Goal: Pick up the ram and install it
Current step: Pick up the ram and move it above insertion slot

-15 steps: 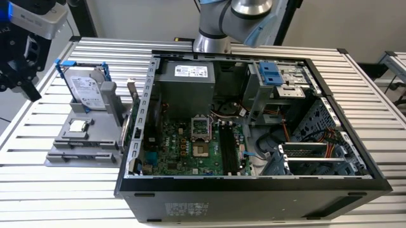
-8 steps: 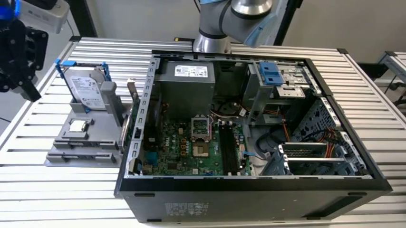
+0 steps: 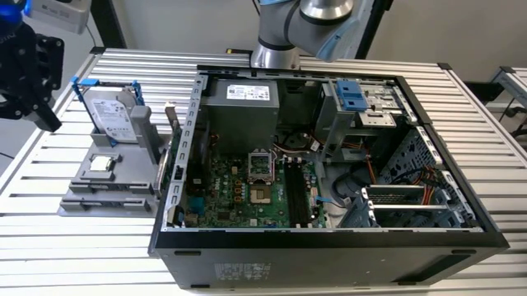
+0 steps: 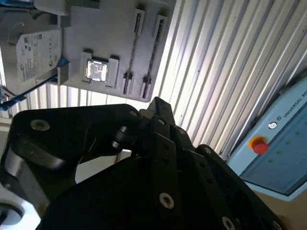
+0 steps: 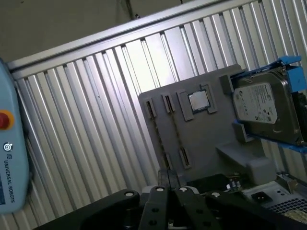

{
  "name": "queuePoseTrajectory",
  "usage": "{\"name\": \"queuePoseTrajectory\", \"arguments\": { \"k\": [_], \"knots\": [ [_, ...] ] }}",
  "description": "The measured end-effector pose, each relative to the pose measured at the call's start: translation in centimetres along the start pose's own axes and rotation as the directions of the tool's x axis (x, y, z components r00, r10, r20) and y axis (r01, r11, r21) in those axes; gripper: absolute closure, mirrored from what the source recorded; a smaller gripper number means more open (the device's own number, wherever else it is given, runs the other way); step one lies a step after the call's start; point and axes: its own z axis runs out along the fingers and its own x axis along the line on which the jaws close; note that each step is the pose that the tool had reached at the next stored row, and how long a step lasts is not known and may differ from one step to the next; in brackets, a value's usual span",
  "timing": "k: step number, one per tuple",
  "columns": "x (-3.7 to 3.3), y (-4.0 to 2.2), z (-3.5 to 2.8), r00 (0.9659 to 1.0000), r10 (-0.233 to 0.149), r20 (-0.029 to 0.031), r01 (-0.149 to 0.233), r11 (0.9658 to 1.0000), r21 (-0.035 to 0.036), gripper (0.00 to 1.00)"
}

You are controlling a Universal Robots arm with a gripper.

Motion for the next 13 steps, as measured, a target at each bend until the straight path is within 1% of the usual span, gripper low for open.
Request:
{"name": "queuePoseTrajectory", "arguments": {
  "k": [2, 5, 7, 10, 12, 13],
  "knots": [
    [-0.07, 0.02, 0.01, 0.9996, -0.030, 0.0001, 0.030, 0.9996, -0.0002, 1.00],
    [-0.10, 0.04, 0.01, 0.9965, -0.084, 0.0004, 0.084, 0.9965, -0.0009, 1.00],
    [-0.15, 0.06, 0.01, 0.9931, -0.117, 0.0007, 0.117, 0.9931, -0.0014, 1.00],
    [-0.23, 0.08, 0.02, 0.9879, -0.155, 0.0010, 0.155, 0.9879, -0.0021, 1.00],
    [-0.26, 0.10, 0.01, 0.9829, -0.184, 0.0010, 0.184, 0.9829, -0.0027, 1.00],
    [-0.27, 0.10, 0.01, 0.9798, -0.200, 0.0011, 0.200, 0.9797, -0.0030, 1.00]
  ]
}}
